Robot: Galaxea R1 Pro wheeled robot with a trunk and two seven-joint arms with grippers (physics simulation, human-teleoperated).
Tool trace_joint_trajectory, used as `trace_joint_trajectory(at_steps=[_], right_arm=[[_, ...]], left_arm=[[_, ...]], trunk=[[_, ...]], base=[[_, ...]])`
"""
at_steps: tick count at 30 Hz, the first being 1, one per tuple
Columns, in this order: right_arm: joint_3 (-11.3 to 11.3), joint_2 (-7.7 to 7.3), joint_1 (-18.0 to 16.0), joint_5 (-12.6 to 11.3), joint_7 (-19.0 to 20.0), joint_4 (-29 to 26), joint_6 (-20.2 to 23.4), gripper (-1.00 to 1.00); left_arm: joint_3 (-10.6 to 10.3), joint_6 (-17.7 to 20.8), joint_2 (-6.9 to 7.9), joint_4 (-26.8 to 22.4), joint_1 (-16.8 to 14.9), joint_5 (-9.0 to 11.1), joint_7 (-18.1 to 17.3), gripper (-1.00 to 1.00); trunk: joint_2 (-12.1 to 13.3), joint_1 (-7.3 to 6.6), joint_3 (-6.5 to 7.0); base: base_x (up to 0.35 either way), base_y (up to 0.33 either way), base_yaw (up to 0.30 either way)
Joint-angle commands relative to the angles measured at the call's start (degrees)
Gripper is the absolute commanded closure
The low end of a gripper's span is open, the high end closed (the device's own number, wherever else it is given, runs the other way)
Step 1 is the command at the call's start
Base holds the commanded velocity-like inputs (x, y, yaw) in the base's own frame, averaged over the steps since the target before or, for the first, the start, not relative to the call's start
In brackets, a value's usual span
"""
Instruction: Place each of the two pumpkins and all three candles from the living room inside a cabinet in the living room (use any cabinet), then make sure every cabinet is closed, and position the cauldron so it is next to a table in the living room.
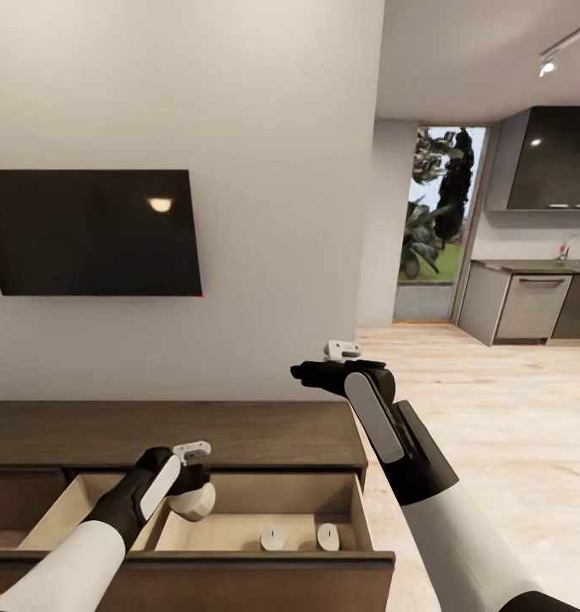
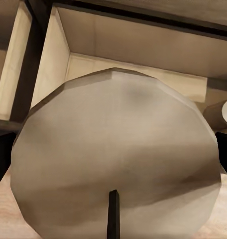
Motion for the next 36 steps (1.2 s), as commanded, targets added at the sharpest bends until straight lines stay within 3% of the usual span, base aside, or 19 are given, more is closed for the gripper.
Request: trace_joint_trajectory(at_steps=[1,8,24,36], right_arm=[[0.0,0.00,-0.1,-0.6,-0.6,0.0,0.1,-1.00],[0.0,0.00,0.0,-0.6,-0.5,0.0,0.1,-1.00],[0.2,0.00,0.1,-0.6,-0.6,0.1,0.0,-1.00],[0.3,0.04,0.1,-0.5,-0.6,0.1,0.1,-1.00]], left_arm=[[-0.6,-0.1,0.08,-0.1,0.0,0.6,0.5,1.00],[-2.7,-5.0,0.08,2.0,0.0,0.6,0.5,1.00],[-2.9,-5.5,0.06,2.4,0.0,0.7,0.4,1.00],[-3.2,-5.4,-0.01,2.3,0.0,0.7,0.4,1.00]], trunk=[[-0.5,0.22,-0.25],[-3.3,1.76,-1.51],[-9.7,5.28,-4.38],[-9.7,5.28,-4.38]], base=[[0.000,0.000,0.000],[0.000,0.000,0.000],[0.000,0.000,0.000],[0.041,0.000,0.000]])
